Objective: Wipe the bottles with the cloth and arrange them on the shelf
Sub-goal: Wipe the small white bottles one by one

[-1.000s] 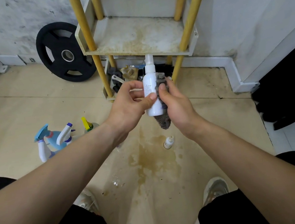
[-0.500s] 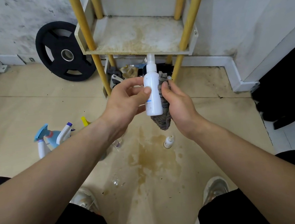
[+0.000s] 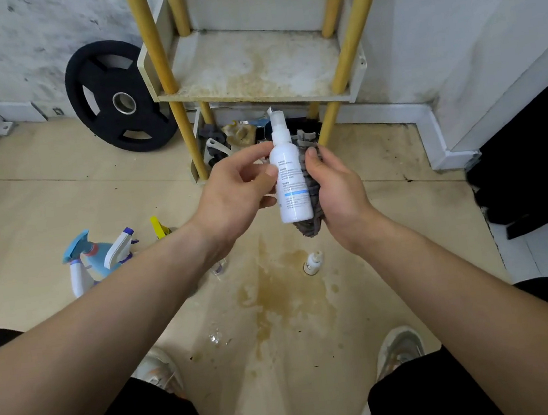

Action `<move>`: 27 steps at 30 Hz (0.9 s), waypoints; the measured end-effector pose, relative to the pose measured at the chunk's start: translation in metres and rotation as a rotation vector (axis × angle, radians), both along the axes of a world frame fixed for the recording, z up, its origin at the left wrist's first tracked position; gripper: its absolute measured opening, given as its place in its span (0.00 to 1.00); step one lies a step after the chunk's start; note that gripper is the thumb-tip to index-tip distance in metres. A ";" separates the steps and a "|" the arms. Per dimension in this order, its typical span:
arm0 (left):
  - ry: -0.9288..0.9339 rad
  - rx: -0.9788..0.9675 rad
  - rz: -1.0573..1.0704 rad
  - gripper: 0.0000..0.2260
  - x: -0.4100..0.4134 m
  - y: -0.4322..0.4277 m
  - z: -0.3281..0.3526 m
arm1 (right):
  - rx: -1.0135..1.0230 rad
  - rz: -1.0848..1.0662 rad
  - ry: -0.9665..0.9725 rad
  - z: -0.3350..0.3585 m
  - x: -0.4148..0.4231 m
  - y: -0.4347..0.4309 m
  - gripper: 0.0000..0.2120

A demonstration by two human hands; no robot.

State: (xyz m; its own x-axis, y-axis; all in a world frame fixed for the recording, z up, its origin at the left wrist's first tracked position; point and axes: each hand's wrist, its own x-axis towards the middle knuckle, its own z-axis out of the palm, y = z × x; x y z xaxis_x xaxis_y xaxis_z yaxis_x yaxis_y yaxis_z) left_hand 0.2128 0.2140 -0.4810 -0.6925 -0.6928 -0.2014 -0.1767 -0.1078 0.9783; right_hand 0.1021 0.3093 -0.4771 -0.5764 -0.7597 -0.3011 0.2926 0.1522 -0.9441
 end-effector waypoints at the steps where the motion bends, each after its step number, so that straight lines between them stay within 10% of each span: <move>1: 0.003 0.008 0.009 0.13 0.000 0.000 0.000 | 0.003 0.001 0.006 0.000 0.000 0.000 0.13; 19: -0.047 -0.072 0.130 0.24 -0.001 0.005 -0.002 | -0.009 0.105 -0.006 -0.008 0.005 0.000 0.11; 27: -0.012 0.154 0.081 0.10 0.000 -0.002 0.006 | 0.040 0.064 0.018 -0.016 0.000 -0.001 0.13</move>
